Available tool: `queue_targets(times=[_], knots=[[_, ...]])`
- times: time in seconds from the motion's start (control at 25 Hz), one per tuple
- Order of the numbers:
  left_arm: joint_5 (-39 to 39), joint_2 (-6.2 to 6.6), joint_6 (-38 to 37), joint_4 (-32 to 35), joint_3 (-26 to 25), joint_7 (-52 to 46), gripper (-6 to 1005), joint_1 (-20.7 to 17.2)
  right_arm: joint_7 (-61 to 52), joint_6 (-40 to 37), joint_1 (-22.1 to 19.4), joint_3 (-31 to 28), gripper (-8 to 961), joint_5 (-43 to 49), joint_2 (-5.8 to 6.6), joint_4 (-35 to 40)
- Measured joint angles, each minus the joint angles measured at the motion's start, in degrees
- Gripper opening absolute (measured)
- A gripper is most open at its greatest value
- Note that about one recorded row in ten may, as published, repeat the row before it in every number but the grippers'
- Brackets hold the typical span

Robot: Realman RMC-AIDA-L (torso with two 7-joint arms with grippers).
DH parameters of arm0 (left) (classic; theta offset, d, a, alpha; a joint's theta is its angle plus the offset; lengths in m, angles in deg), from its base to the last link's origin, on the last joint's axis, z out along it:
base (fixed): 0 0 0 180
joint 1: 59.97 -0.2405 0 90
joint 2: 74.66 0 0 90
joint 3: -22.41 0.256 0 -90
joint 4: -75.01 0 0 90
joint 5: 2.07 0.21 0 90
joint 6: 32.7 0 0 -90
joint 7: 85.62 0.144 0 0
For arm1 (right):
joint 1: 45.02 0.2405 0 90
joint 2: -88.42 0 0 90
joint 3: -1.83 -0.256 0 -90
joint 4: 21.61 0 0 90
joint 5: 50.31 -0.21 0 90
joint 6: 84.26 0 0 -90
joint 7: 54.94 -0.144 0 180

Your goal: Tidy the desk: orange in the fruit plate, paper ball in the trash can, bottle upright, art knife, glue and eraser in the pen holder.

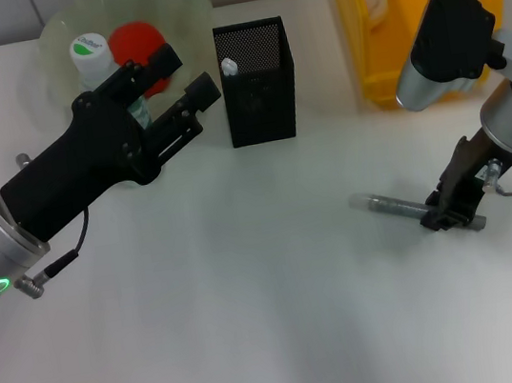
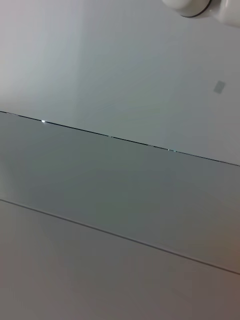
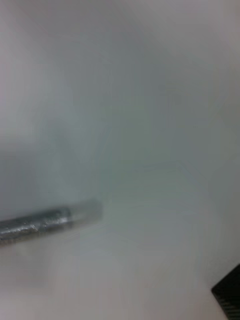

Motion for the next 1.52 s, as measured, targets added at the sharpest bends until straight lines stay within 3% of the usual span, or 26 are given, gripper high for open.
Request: queue_targets(times=[0.32, 0.52, 0.8, 0.84, 0.88, 0.92, 1.0, 1.04, 1.16, 1.24, 1.28, 1.44, 1.52], knots=[[0.0, -0.01, -0.2, 0.0, 0.0, 0.0, 651, -0.1, 0.7, -0.1, -0.5, -0.9, 201, -2.5, 0.0, 1.0], [0.0, 0.0, -0.4, 0.0, 0.0, 0.0, 651, -0.2, 4.6, 1.0, -2.2, -7.4, 154, -10.5, 0.04, 3.1], [0.0, 0.0, -0.8, 0.0, -0.1, 0.0, 651, -0.3, 14.1, 16.5, -7.4, -9.7, 143, -30.3, -0.14, 1.0], [0.0, 0.0, -0.9, 0.0, -0.2, 0.0, 652, -0.3, 19.5, 21.5, -8.1, -9.7, 142, -37.7, -0.13, -2.3], [0.0, 0.0, -1.0, 0.0, -0.5, 0.0, 652, -0.4, 19.5, 21.5, -8.1, -9.7, 142, -37.7, -0.13, -2.3], [0.0, 0.0, -1.1, 0.0, -0.6, 0.0, 652, -0.4, 26.7, 25.5, -7.9, -9.8, 141, -47.6, -0.01, -7.8], [0.0, -0.01, -1.2, 0.0, -0.7, 0.1, 651, -0.4, 30.8, 26.9, -7.5, -9.8, 140, -53.1, 0.02, -10.9], [0.0, -0.02, -1.2, 0.0, -0.7, 0.4, 651, -0.4, 39.5, 28.9, -5.9, -9.9, 141, -63.4, 0.02, -17.2], [0.0, -0.06, -1.3, 0.0, -0.7, 0.7, 651, -0.4, 47.3, 29.5, -4.0, -9.8, 143, -71.6, -0.13, -22.7], [0.0, -0.06, -1.3, 0.0, -0.7, 0.7, 651, -0.4, 62.2, 29.3, -0.4, -9.1, 145, -86.4, -0.37, -31.9], [0.0, -0.06, -1.3, 0.0, -0.7, 0.7, 651, -0.4, 62.2, 29.3, -0.4, -9.1, 146, -86.4, -0.37, -31.9], [0.0, 0.0, -1.6, 0.0, -0.7, 1.1, 651, -0.1, 78.1, 28.5, 3.9, -5.6, 149, -104.5, -0.52, -41.5], [0.0, -0.02, -1.7, -0.4, -0.7, 1.6, 652, 0.0, 81.4, 28.5, 4.7, -3.8, 151, -107.8, -0.53, -42.6]])
